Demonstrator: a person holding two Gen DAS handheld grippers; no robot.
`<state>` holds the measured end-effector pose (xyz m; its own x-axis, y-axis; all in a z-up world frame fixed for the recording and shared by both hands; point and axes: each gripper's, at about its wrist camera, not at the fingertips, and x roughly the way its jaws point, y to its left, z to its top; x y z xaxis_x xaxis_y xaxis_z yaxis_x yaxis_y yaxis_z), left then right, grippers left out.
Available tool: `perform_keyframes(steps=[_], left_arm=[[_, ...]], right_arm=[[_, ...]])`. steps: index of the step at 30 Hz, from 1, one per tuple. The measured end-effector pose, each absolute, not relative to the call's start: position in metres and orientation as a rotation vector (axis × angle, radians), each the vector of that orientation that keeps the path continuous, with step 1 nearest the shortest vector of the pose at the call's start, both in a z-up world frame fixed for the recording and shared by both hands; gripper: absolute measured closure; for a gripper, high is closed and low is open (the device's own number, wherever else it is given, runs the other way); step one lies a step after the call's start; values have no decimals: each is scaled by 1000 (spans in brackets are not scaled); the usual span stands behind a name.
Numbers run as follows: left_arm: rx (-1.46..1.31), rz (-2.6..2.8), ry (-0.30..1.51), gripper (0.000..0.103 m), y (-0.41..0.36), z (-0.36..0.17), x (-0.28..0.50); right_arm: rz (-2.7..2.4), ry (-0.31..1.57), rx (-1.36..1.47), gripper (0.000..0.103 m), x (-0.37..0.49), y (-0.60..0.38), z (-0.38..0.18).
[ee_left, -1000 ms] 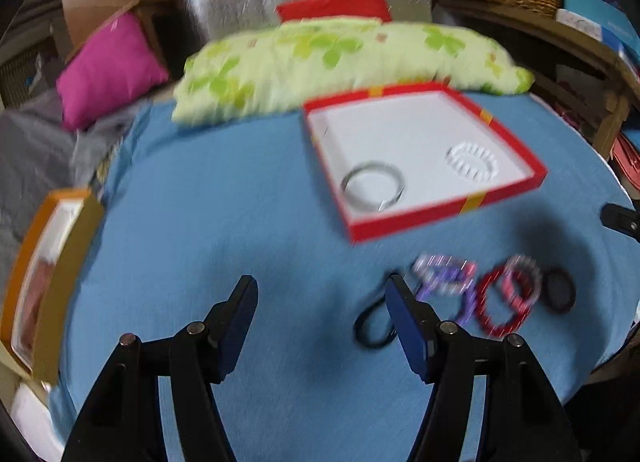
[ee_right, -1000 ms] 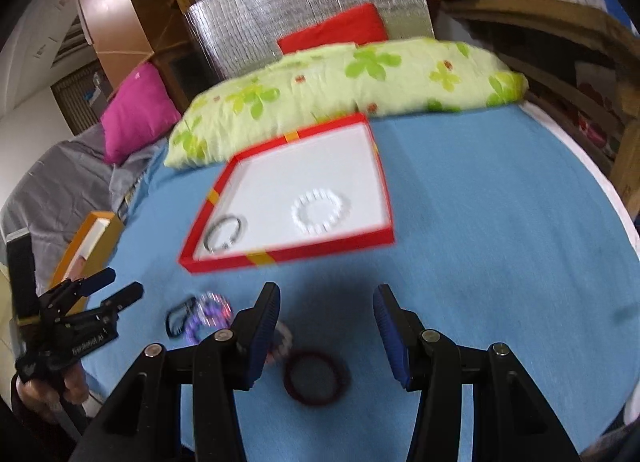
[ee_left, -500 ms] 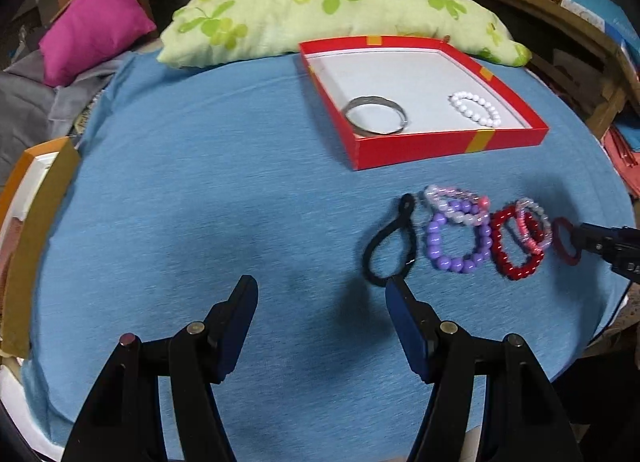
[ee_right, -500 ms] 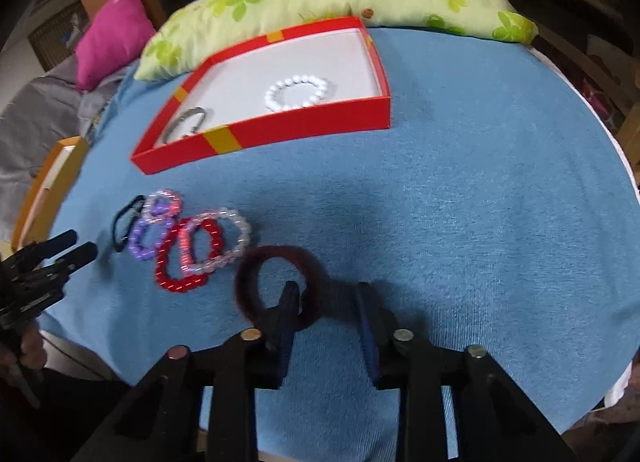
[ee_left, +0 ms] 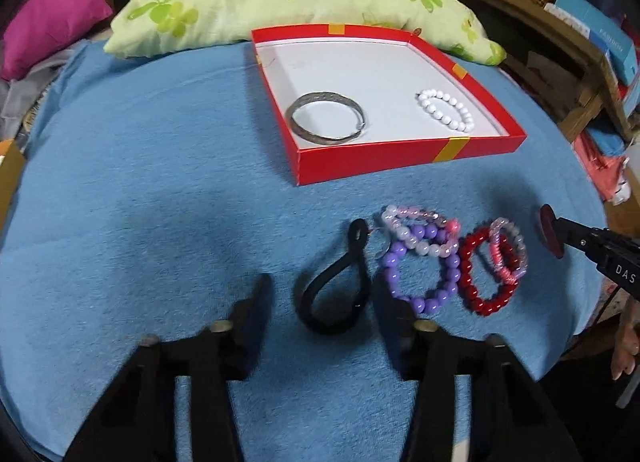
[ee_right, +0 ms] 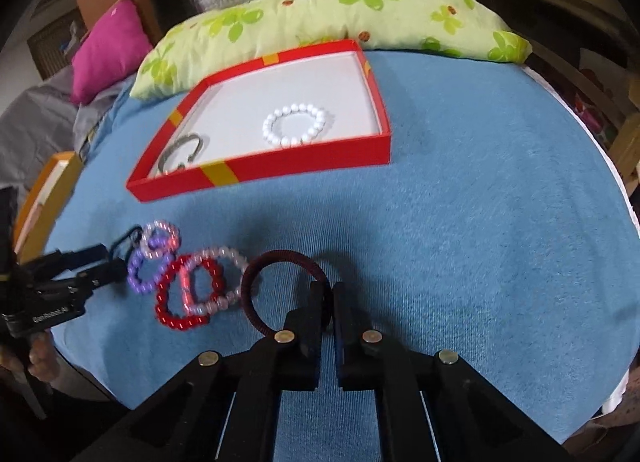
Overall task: Organize jewelry
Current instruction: 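Grasp the dark red ring with the right tool while the left tool grasps the black hair tie, then drop the dark red ring into the box with the right tool while the left releases the hair tie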
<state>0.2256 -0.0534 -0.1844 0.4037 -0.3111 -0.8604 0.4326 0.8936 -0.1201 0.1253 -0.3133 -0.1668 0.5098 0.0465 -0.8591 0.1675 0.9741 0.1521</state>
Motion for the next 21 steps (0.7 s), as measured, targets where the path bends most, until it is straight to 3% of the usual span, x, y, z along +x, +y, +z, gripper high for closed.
perform_keyframes(steps=[4, 6, 14, 21], left_arm=[[135, -504, 1053, 78, -57, -186, 224], [140, -517, 1052, 89, -58, -187, 223], [135, -542, 1016, 98, -56, -177, 216], [74, -564, 919, 98, -44, -148, 213]], right_arm=[[-76, 1013, 254, 98, 127, -315, -162], [-75, 1012, 263, 98, 128, -316, -162], [-57, 978, 288, 98, 122, -317, -154], [-16, 909, 345, 98, 122, -320, -140]])
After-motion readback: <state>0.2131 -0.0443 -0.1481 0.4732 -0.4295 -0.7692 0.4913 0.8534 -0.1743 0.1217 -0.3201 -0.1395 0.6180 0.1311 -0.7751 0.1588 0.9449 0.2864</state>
